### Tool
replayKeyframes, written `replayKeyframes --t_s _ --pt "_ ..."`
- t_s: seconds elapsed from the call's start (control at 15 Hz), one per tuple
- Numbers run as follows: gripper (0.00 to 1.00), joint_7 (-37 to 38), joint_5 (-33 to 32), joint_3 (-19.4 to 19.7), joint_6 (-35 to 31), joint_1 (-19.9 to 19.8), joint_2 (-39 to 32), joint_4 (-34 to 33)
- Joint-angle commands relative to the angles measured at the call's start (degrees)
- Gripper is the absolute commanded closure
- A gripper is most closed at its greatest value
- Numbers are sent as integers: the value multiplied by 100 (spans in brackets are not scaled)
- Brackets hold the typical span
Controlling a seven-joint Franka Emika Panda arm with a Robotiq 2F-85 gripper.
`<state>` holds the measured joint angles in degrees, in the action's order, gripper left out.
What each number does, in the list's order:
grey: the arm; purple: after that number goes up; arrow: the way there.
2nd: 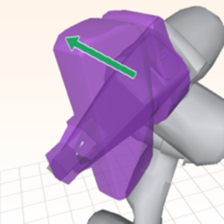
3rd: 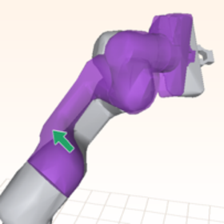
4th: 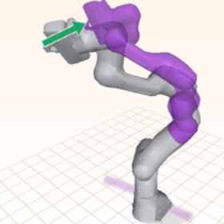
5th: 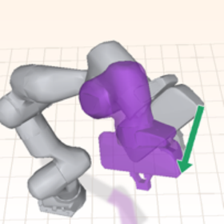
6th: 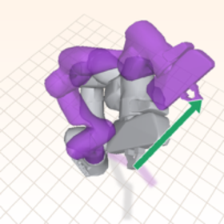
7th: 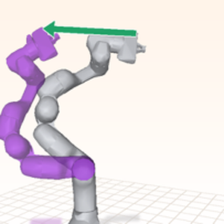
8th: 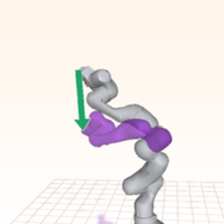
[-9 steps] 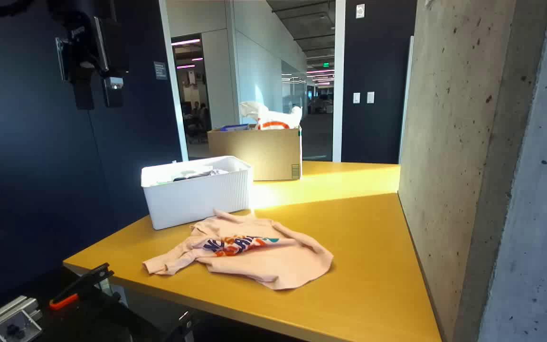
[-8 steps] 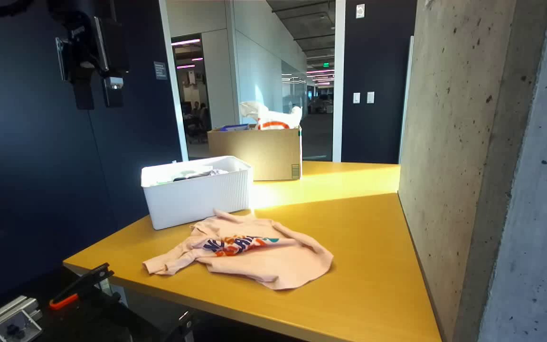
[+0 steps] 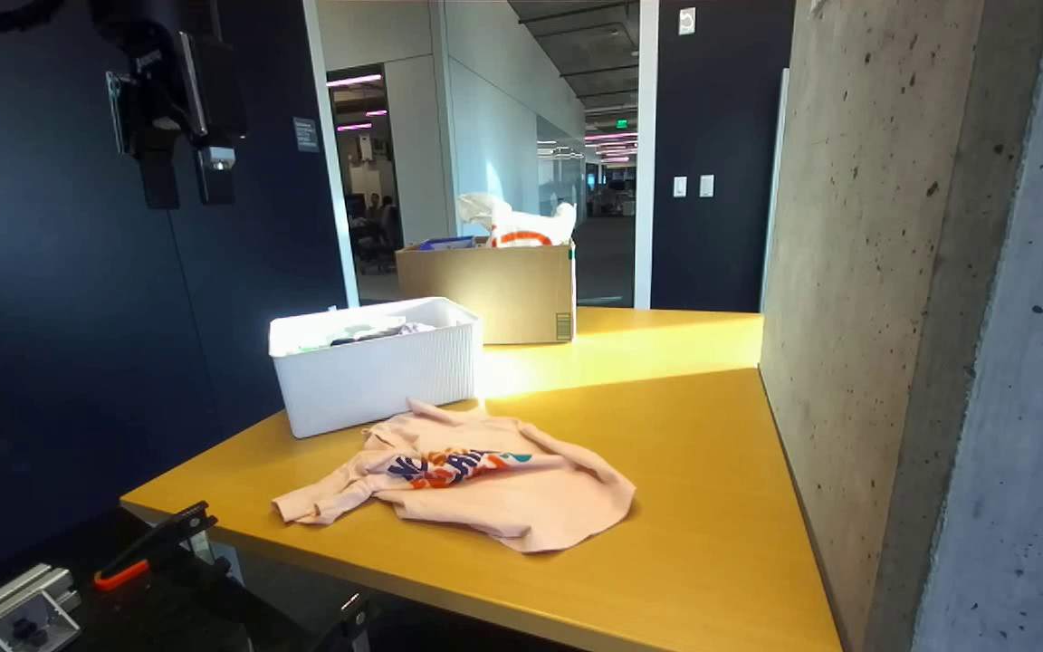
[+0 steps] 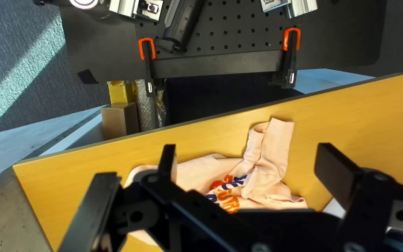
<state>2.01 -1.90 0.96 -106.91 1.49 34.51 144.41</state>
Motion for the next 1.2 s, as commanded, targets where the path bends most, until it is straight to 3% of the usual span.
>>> replayKeyframes --t_s 0.0,0.33,0.47,0.8,1.13 --pt "0 -29 33 -56 11 -64 -3 -10" --pt "0 -29 33 -56 11 -64 -3 -10" --pt "0 6 -269 -65 -745 -193 -400 -25" --pt "0 30 -353 -107 -2313 -153 -2107 -863" --pt "0 -248 79 -316 -2475 186 -3932 -2034"
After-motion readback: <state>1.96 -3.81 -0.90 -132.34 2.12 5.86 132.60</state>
